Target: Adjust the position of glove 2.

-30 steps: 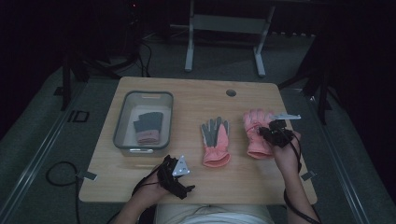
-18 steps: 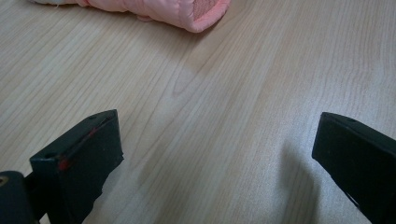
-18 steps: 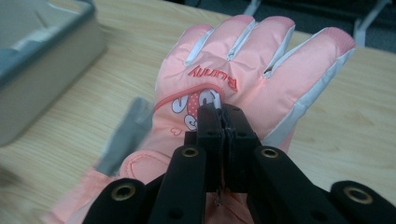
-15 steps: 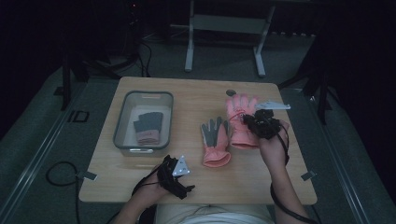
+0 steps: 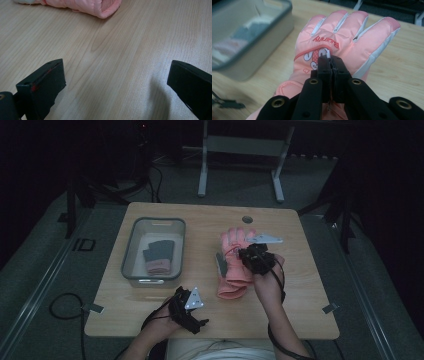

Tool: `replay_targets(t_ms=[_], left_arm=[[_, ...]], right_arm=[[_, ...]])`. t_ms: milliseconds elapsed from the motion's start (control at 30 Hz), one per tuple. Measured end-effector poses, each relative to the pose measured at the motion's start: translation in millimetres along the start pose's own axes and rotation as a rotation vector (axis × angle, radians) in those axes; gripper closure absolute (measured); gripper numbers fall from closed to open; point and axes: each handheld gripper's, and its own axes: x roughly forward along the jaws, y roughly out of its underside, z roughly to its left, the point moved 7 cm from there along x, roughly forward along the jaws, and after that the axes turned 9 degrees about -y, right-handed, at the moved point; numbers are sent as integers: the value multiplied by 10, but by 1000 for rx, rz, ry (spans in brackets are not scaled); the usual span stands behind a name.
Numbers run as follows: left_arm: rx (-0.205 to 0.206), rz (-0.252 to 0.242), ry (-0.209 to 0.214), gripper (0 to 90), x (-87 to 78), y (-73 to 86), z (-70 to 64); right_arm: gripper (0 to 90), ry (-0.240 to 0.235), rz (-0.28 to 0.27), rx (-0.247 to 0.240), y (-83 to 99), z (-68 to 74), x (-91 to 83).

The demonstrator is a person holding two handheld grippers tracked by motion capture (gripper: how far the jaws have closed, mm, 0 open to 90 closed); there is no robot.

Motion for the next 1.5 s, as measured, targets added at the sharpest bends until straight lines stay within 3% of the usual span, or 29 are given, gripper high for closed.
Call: replay_targets(t_ms=[367, 500, 733, 1033, 1233, 1367, 1400, 1467, 1500], left_arm=[[3, 2, 10, 13, 8, 1, -10], [6, 4, 9, 13, 7, 3, -7], [4, 4, 16, 13, 21, 8, -11], [1, 2, 19, 13, 21, -7, -25], [-14, -2, 29, 13, 19, -31, -38], [-27, -17, 31, 13, -6, -51, -27], [-27, -17, 31, 13, -6, -51, -27], [-39, -21, 35, 13, -6, -54, -25], [-39, -19, 36, 13, -7, -56, -23]], right_arm=[[869, 30, 64, 19, 248, 20, 378], [868, 19, 103, 29, 367, -2, 528], [866, 12, 127, 31, 462, -34, 664], [858, 4, 124, 18, 589, -120, 502], [796, -32, 121, 9, 596, -147, 432], [629, -92, 46, -23, 462, -162, 230], [629, -92, 46, -23, 462, -162, 230], [482, -137, 3, -10, 414, -221, 92], [459, -145, 0, -1, 409, -244, 61]])
